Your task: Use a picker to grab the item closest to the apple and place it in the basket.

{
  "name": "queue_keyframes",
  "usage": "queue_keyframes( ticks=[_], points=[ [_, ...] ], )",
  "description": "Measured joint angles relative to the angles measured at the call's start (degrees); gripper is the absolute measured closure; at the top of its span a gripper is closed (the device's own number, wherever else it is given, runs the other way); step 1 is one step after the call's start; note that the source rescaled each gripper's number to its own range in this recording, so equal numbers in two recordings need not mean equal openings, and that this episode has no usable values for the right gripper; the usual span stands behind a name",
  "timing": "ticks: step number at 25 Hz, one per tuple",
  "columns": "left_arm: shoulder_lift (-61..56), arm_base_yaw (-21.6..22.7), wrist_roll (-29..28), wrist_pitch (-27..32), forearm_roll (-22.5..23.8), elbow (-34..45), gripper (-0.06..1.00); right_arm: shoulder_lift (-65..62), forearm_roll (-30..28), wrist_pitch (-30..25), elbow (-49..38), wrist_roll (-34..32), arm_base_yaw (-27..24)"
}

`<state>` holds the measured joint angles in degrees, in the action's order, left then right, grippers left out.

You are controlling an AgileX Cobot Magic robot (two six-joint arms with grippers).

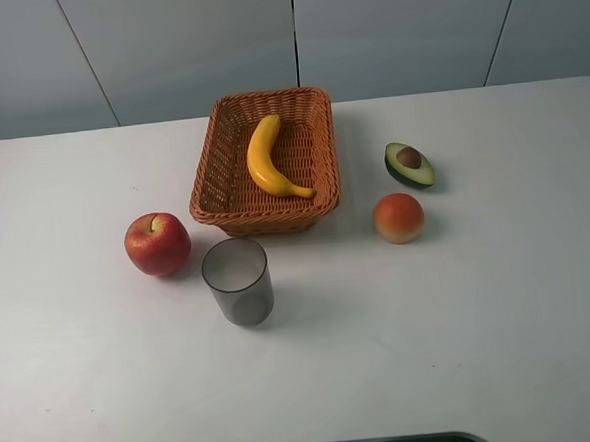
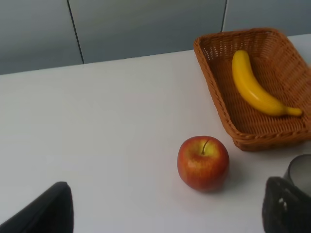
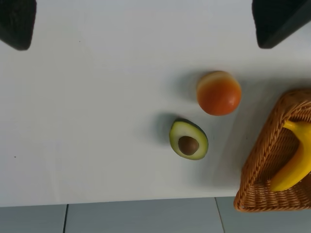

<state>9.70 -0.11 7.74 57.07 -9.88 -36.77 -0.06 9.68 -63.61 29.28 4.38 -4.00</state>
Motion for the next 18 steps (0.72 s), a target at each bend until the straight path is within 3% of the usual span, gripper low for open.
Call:
queue_keyframes(
  ticks=[3,10,18],
  points=[
    [-4.2,0.0,0.0,2.2,1.1,0.1,-0.05,0.0,0.0,0.0,0.0,0.0,0.0],
    [-9.3,0.0,-3.7,8.9,9.0,0.3,-0.05,0.0,0.0,0.0,0.0,0.0,0.0],
    [-9.7,0.0,-4.5,8.8,8.4,5.4,-0.05,0.0,0.0,0.0,0.0,0.0,0.0]
  ],
)
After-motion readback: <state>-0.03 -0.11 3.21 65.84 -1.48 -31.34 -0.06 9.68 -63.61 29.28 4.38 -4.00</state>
